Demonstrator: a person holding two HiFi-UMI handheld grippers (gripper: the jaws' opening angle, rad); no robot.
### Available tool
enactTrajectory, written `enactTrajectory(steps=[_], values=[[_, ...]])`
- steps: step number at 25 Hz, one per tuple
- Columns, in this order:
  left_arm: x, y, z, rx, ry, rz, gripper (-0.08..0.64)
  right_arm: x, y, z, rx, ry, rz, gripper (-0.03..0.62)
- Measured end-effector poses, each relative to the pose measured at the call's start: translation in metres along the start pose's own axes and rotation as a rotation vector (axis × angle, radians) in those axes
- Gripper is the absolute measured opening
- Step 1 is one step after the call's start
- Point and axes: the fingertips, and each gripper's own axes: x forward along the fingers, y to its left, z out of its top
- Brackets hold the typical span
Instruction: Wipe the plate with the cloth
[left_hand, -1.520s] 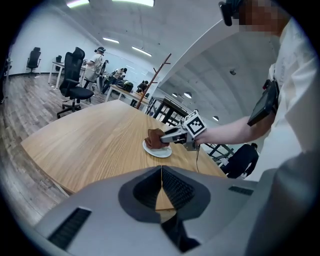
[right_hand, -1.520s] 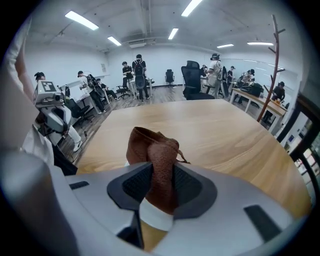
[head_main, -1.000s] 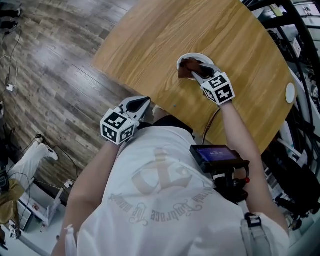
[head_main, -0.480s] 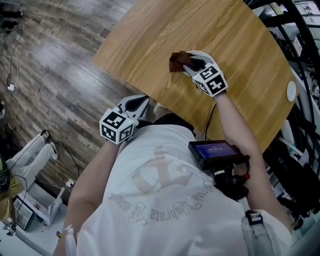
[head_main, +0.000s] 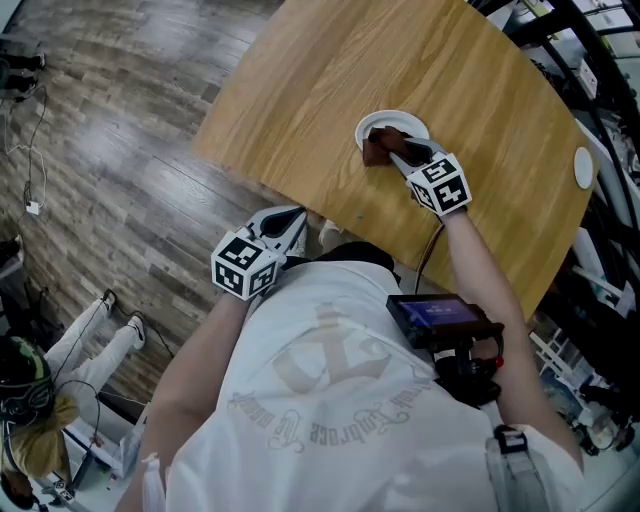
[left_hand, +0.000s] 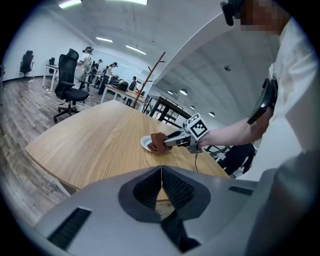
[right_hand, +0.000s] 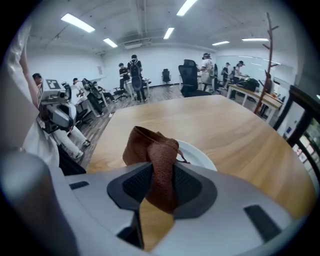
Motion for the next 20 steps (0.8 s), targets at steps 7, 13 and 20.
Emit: enactTrajectory(steps=[7, 13, 20], values=[[-0.009, 0.001, 0.013, 0.052, -0.016, -0.056, 0.014, -0.030, -0.004, -0.003, 0.256, -0.126, -0.128, 0.127], [-0.010, 0.008, 0.026, 0.103, -0.025, -0.090, 0.014, -0.066, 0.021, 0.022, 0.244, -0.277, -0.149, 0.127], [0.000, -0.014, 0.048, 0.177, -0.061, -0.159, 0.014, -0.137, 0.048, 0.034, 0.286, -0.507, -0.166, 0.127]])
